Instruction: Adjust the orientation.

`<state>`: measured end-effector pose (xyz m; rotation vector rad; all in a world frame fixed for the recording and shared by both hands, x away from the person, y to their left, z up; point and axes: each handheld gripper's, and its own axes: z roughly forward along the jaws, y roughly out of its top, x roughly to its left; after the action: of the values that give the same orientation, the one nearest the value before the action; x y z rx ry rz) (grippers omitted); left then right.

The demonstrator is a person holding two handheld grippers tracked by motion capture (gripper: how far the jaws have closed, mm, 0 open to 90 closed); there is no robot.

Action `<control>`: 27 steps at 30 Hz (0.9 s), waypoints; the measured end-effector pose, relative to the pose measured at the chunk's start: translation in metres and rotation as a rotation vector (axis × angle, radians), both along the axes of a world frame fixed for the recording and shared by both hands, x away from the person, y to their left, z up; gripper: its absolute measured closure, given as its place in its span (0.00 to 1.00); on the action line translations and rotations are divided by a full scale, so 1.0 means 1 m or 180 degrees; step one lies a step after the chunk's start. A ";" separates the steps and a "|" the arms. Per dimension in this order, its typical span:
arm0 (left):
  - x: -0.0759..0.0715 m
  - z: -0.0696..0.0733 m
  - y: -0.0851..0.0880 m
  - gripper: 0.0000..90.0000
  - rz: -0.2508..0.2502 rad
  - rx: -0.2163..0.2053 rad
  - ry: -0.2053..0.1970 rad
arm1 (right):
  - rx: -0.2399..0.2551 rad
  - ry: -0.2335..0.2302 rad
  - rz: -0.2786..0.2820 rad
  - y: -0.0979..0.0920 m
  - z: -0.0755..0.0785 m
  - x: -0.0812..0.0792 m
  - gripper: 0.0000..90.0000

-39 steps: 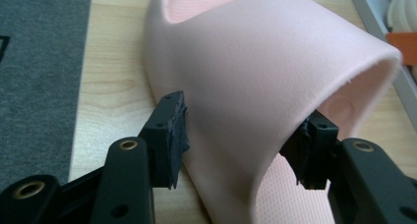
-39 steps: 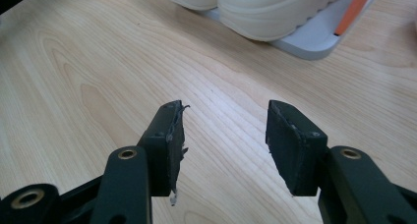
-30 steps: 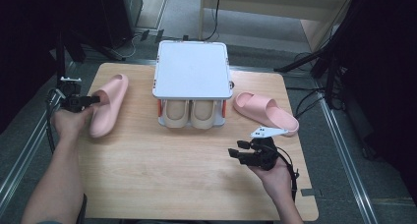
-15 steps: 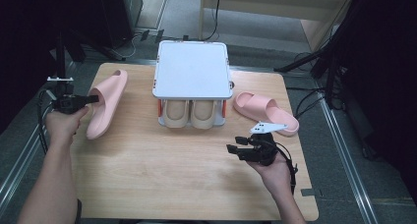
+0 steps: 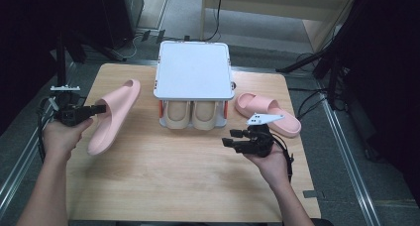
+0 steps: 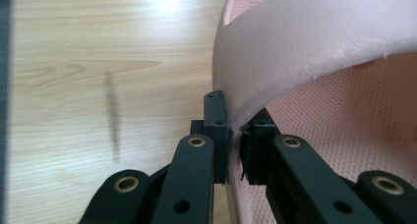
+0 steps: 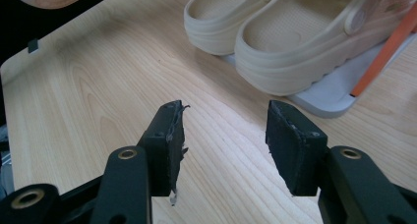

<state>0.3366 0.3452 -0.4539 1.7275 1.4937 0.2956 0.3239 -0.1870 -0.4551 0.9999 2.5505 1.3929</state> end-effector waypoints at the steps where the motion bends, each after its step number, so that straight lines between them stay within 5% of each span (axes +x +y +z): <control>1: -0.003 0.001 -0.004 0.93 -0.0035 0.0008 0.0002 | 0.0010 -0.0003 0.0007 0.001 0.000 0.001 0.55; 7: -0.027 0.000 -0.027 0.93 -0.0285 0.0014 0.0091 | 0.0062 0.0005 0.0029 0.004 0.002 0.009 0.55; 15: -0.058 0.000 -0.060 0.93 -0.0663 0.0077 0.0009 | 0.0061 -0.0008 0.0049 0.007 0.003 0.010 0.55; 27: -0.056 -0.019 -0.121 0.91 -0.1237 0.0086 -0.0006 | 0.0004 -0.0004 0.0137 0.018 0.000 0.002 0.57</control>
<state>0.2811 0.2247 -0.4731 1.9908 1.1238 0.1130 0.3263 -0.1695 -0.4547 0.9497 2.5855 1.4053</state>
